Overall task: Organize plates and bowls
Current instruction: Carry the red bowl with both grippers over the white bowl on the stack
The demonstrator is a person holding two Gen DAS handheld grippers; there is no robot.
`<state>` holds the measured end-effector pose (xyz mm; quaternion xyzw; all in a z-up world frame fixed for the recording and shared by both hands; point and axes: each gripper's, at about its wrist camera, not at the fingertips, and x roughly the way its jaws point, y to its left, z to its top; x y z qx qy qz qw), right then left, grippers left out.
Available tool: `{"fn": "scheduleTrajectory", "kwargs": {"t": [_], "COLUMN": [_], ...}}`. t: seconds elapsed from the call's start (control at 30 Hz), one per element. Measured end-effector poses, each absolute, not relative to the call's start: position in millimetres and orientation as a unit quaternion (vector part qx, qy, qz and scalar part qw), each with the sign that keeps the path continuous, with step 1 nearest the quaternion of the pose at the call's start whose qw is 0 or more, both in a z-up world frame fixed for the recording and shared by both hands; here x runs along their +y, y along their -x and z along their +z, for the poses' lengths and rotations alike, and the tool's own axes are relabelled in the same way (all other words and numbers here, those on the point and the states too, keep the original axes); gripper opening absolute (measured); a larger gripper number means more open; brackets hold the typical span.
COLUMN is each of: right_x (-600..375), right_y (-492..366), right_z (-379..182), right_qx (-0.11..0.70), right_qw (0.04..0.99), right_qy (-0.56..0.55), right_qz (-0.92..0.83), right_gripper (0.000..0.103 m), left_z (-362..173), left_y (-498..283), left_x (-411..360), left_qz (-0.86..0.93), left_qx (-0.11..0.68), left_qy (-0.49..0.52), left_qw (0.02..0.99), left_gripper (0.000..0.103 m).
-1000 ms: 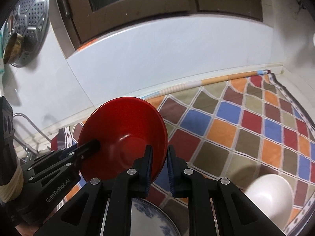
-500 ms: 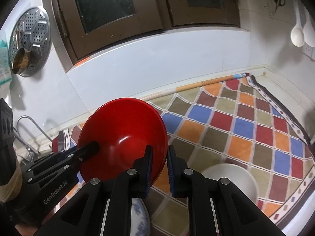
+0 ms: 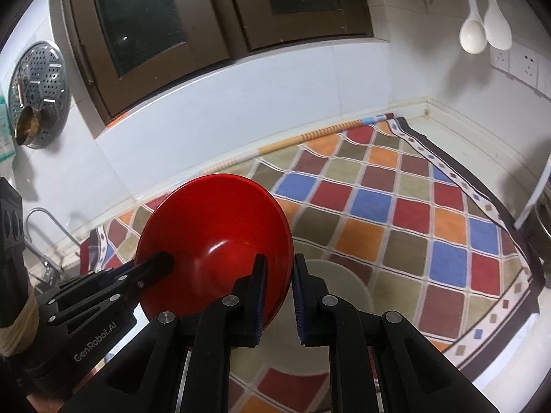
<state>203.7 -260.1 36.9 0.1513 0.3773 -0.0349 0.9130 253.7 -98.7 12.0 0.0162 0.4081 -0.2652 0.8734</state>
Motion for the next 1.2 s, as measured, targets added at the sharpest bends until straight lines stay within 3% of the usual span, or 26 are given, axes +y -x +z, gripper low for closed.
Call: {"fn": "scheduleTrajectory", "kwargs": {"t": [1.2], "right_x": [-316.8], "right_y": [-201.7], "right_z": [-36.9], "right_qx": [0.462], "right_qw": [0.87], "right_qy": [-0.171], "right_qz": [-0.006], "right_gripper": [0.016], "left_z": [-57.3], "left_y": [-245.2], "left_x": [-147.6], "left_qz": [-0.207], "left_qx": [0.482], "left_qy": [-0.061], "left_qw": [0.849], "left_gripper": [0.015]}}
